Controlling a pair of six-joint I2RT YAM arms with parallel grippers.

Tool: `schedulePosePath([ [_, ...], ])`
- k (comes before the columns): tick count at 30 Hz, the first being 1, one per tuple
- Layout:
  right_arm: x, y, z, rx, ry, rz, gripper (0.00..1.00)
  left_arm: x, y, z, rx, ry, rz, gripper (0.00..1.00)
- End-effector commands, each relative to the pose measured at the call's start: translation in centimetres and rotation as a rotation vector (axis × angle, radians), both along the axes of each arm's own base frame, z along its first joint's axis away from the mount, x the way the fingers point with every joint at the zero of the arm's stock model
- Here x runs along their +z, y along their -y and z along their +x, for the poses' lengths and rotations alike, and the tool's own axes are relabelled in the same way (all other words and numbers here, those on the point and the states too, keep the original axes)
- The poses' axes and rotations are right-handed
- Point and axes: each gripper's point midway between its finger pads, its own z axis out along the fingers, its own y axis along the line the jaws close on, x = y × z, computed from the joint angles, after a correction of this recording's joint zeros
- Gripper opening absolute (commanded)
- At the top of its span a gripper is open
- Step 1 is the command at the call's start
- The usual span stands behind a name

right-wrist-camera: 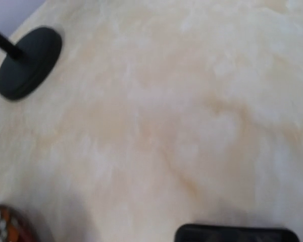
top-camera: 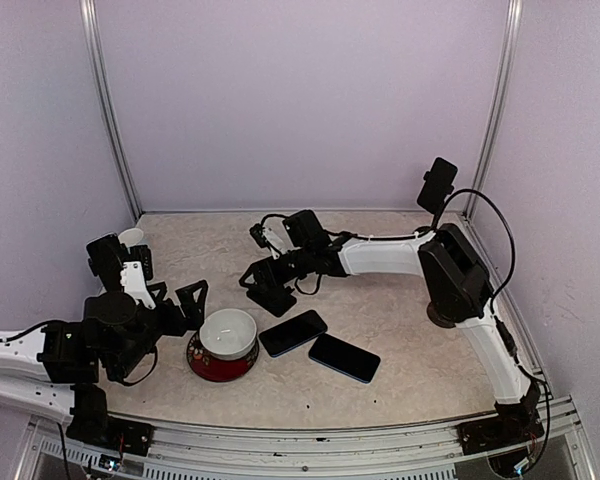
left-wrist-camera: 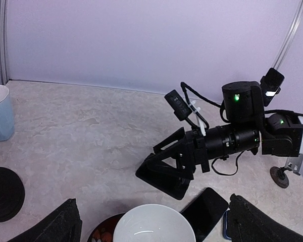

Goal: Place the phone on the phone stand
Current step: Move the phone stand to the center of the board.

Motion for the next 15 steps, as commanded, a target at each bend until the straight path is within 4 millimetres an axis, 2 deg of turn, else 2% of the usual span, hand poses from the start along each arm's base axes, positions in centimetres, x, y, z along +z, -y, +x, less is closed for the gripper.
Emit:
schedulePosePath([
  [1,0.9,-2.8,1.2,-0.027,-0.010,0.053,0.86,1.3,0.1,-0.1,-0.001,0.014,-0.025,0.99],
  [6,2.3,-4.2,1.3,-0.037,0.001,0.077,0.87,1.3,0.0,-0.3,-0.008,0.006,-0.042,0.99],
  [10,3.2,-2.3,1.0,-0.081,0.043,0.029,0.88,1.1,-0.3,-0.5,-0.006,0.002,-0.044,0.99],
  [15,3.3,0.3,0.0,-0.082,0.105,-0.074,0.90,0.5,0.0,-0.5,-0.013,0.002,-0.054,0.99],
])
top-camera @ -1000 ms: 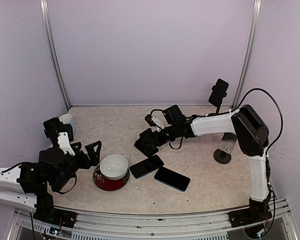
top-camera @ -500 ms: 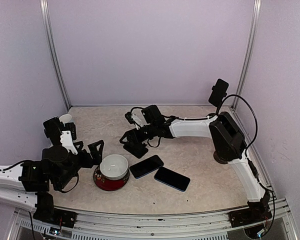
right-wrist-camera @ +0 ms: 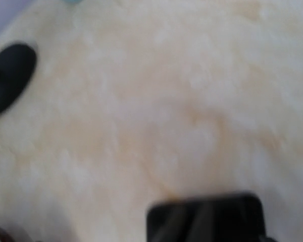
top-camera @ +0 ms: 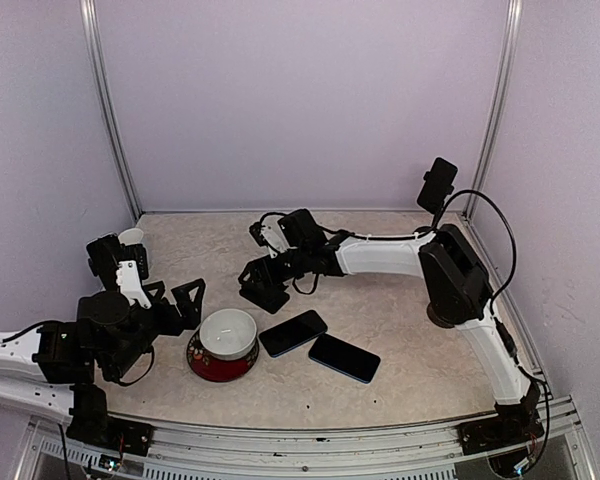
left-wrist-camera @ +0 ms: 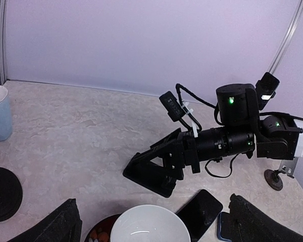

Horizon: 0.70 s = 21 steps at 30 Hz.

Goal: Place the phone on the phone stand
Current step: Move the phone stand to the center of the board.

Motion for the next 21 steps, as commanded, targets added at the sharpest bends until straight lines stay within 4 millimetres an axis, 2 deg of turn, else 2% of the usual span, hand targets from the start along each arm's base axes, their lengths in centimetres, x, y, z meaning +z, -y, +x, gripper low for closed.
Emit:
schedulePosePath([
  [1,3.1,1.6,-1.1,0.010,0.089,-0.066,0.91,-0.4,0.3,-0.1,-0.007,-0.003,-0.013,0.99],
  [7,2.3,3.4,-1.3,-0.027,0.109,-0.138,0.88,-0.8,1.5,0.1,-0.027,-0.009,0.005,0.99],
  [11,2.4,3.2,-1.4,-0.027,0.125,-0.139,0.73,-1.1,2.1,0.2,-0.043,-0.018,0.008,0.99],
  [14,2.4,2.9,-1.3,-0.034,0.146,-0.157,0.67,-1.3,2.3,0.1,-0.048,-0.027,0.012,0.99],
  [18,3.9,3.2,-1.1,-0.068,0.197,-0.178,0.64,-1.4,1.9,0.0,-0.043,-0.034,0.008,0.99],
  [21,5.9,4.8,-0.4,-0.143,0.244,-0.195,0.62,-1.3,1.5,-0.1,-0.040,-0.034,-0.002,0.99],
])
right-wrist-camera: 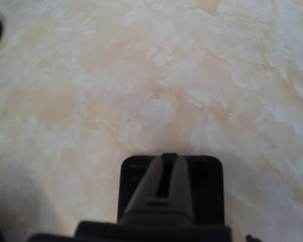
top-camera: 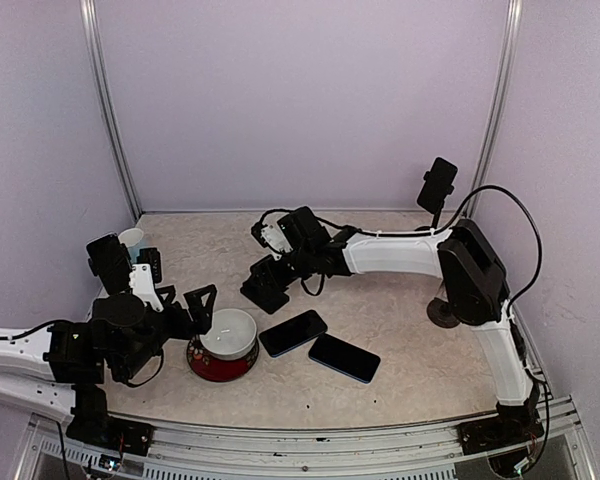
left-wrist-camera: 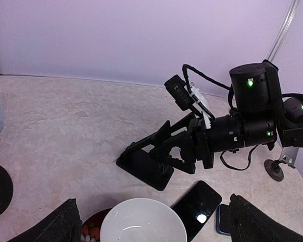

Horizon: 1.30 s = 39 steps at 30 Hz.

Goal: Place the phone on the phone stand
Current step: Move the phone stand to the center of the board.

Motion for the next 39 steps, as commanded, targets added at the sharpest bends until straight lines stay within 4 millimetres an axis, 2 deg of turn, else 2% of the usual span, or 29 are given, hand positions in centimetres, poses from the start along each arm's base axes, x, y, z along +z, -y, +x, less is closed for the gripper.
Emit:
schedulePosePath([
  [1,5.1,2.5,0.8,-0.120,0.119,-0.026,0.62,0.2,-0.3,-0.4,-0.006,-0.004,-0.029,0.99],
  [3,6.4,4.7,1.5,-0.210,0.171,-0.058,0.61,0.3,-0.5,-0.4,-0.005,-0.002,-0.032,0.99],
  [7,7.4,9.3,2.1,-0.345,0.211,-0.093,0.61,0.3,-0.5,-0.4,-0.005,0.002,-0.032,0.99],
  [12,6.4,13.8,3.6,-0.465,0.160,-0.080,0.60,0.0,0.0,-0.4,-0.017,0.000,-0.022,0.99],
  [17,5.2,16.8,5.2,-0.591,0.138,-0.067,0.60,-0.3,0.1,-0.5,-0.025,-0.007,-0.022,0.99],
  [22,4.4,18.7,6.8,-0.722,0.136,-0.061,0.59,-0.6,-0.6,-0.7,-0.020,-0.013,-0.038,0.99],
  [32,2.2,20.4,8.5,-0.901,0.063,-0.006,0.62,-0.9,-1.9,-1.0,-0.003,-0.016,-0.076,0.99],
  [35,1.7,20.3,8.4,-0.903,0.049,-0.001,0.70,-0.9,-1.8,-1.1,-0.006,-0.016,-0.077,0.99],
  [39,1.1,20.4,8.0,-0.886,0.034,-0.014,0.86,-1.0,-1.8,-1.0,-0.005,-0.015,-0.072,0.99],
])
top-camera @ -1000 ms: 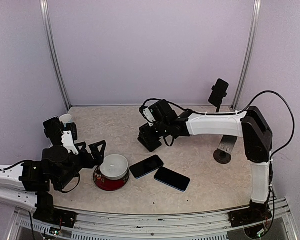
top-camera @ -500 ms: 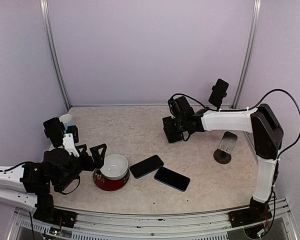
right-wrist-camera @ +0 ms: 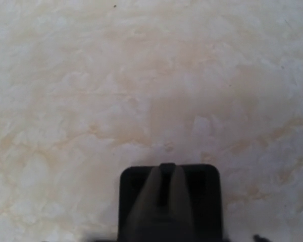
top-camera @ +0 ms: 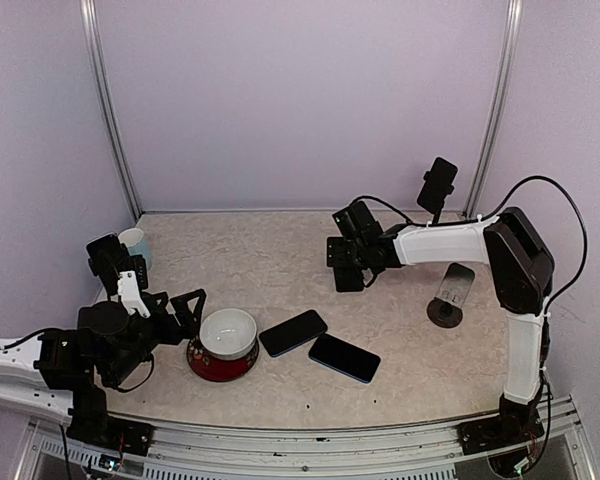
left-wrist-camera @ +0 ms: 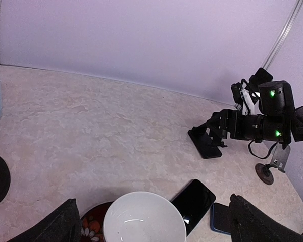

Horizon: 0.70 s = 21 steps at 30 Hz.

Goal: Place the phone on the phone stand
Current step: Move the phone stand to the center of the board.

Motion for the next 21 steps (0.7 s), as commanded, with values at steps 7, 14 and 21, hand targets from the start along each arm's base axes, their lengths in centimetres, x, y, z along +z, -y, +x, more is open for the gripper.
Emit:
schedulePosePath([
  [7,1.7,1.4,-0.8,-0.025,0.037,0.044,1.00,-0.9,-0.2,-0.2,0.003,-0.010,0.012,0.99],
  [14,6.2,3.3,-4.0,0.019,0.092,0.088,1.00,-0.7,-0.3,-0.1,0.006,-0.008,0.008,0.99],
  [21,10.6,9.4,-9.3,-0.074,0.221,0.100,1.00,-0.7,0.5,0.0,-0.006,-0.005,0.008,0.99],
])
